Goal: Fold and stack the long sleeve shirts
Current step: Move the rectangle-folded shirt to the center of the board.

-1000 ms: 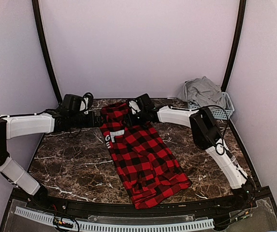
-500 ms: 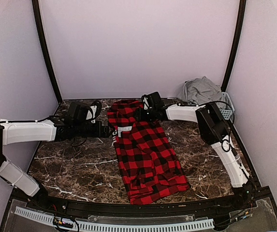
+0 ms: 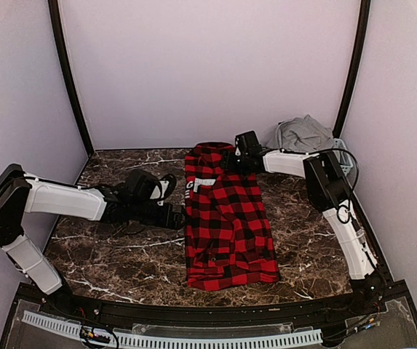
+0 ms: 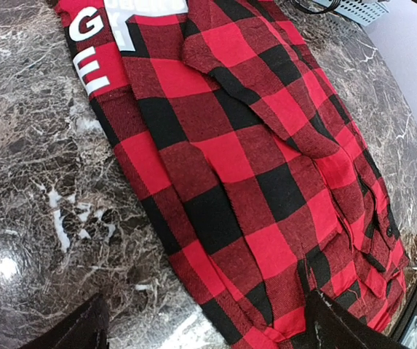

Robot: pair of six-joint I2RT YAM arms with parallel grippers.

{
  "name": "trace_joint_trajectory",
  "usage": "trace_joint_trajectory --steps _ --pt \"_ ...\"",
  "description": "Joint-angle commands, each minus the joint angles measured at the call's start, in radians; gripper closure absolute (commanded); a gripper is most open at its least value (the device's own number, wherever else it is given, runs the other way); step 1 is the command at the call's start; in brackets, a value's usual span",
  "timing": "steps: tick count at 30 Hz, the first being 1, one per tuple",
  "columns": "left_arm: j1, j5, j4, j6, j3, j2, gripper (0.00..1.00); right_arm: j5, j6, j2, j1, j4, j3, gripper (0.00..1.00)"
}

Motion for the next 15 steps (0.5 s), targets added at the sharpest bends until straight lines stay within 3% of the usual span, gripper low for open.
trace_joint_trajectory --steps 1,6,10,15 --pt "-0.029 0.040 0.061 0.066 -0.051 -0.046 0.08 -0.039 -0.113 -0.139 0.003 0.082 -0.156 0.23" --pt "-0.097 0.066 0.186 0.196 -0.185 -0.131 0.08 -0.077 -0.263 -0.512 0.006 0.211 -0.586 0.17" --pt "-0.172 0.040 0.193 0.295 -0.252 -0.190 0.09 -0.100 -0.303 -0.752 0.018 0.167 -0.853 0.16" --pt "-0.274 0.021 0.208 0.387 -0.317 -0.236 0.12 -0.149 -0.288 -0.958 0.032 0.077 -1.073 0.17"
